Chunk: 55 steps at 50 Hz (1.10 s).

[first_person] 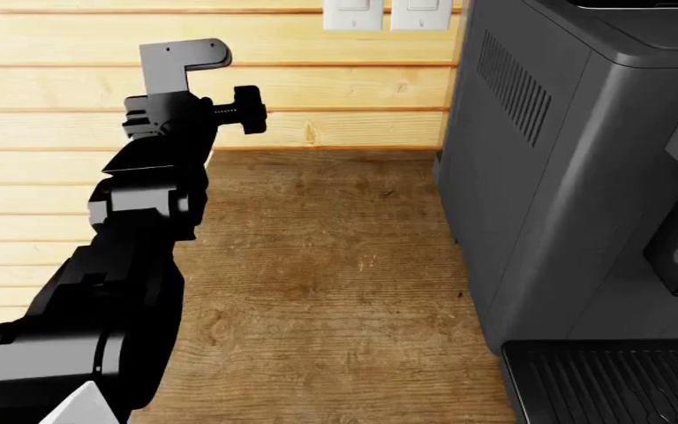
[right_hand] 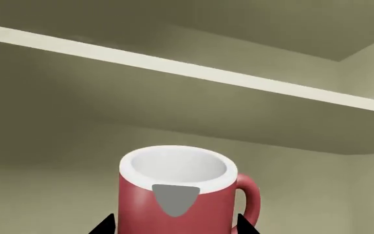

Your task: Pick the mug from the cabinet, place it under the coffee machine dispenser, and press the start button.

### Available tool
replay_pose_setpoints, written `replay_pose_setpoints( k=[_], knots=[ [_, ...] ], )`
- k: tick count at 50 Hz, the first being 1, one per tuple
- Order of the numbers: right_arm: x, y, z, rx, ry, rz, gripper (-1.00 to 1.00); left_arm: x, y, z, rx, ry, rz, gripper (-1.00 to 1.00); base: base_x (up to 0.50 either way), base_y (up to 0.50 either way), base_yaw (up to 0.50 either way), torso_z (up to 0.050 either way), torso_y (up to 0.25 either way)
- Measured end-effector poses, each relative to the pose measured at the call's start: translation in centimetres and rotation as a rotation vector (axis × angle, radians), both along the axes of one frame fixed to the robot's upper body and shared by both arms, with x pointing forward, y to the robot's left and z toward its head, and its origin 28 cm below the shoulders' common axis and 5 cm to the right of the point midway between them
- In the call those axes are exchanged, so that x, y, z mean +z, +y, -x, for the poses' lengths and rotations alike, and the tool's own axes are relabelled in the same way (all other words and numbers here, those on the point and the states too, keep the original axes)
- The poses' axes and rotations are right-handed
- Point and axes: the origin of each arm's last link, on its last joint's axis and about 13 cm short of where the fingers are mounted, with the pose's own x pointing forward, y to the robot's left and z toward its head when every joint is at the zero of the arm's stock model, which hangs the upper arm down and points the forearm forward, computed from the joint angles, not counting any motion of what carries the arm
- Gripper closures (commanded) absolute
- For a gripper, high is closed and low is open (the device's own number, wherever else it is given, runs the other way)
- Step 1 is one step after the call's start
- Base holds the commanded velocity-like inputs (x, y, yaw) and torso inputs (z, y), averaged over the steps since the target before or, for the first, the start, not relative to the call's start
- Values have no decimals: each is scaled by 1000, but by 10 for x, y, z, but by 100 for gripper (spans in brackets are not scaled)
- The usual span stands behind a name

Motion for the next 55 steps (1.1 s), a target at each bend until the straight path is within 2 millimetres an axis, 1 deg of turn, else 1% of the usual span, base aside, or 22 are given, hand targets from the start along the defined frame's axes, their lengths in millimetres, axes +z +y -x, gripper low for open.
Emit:
replay_pose_setpoints(
  k=[7, 20, 31, 47, 55],
  knots=[
    [-3, -1, 8, 46, -2, 17, 100, 0, 0, 0, 1, 0, 0, -100, 0, 0, 0, 0, 0],
    [-7, -3, 18, 121, 3, 68, 100, 0, 1, 0, 4, -1, -1, -100, -493, -232, 0, 0, 0],
    [-9, -3, 25, 155, -12, 104, 100, 0, 0, 0, 6, -1, -4, -100, -503, -390, 0, 0, 0],
    [-10, -3, 25, 193, -17, 121, 100, 0, 0, 0, 6, -4, 4, -100, -503, -389, 0, 0, 0],
    [-11, -4, 22, 209, -13, 122, 100, 0, 0, 0, 4, -6, 10, -100, 0, 0, 0, 0, 0]
  ],
)
